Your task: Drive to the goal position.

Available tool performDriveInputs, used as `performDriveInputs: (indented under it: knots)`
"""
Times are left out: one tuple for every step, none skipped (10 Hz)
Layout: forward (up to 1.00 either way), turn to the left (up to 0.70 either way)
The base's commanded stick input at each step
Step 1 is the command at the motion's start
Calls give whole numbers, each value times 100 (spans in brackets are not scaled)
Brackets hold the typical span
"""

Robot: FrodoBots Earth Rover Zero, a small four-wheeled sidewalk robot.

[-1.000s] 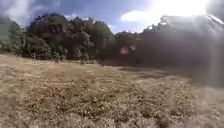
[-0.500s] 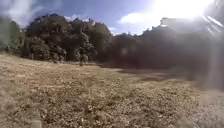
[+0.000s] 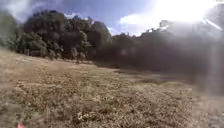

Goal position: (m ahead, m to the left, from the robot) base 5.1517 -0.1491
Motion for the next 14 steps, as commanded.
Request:
performDriveInputs:
  knots:
    - [70, 0]
    - [70, 0]
    - [70, 0]
    - [70, 0]
    - [70, 0]
    - [70, 0]
    - [70, 0]
    - [70, 0]
    - [70, 0]
    - [70, 0]
    - [70, 0]
    - [70, 0]
    - [70, 0]
    - [70, 0]
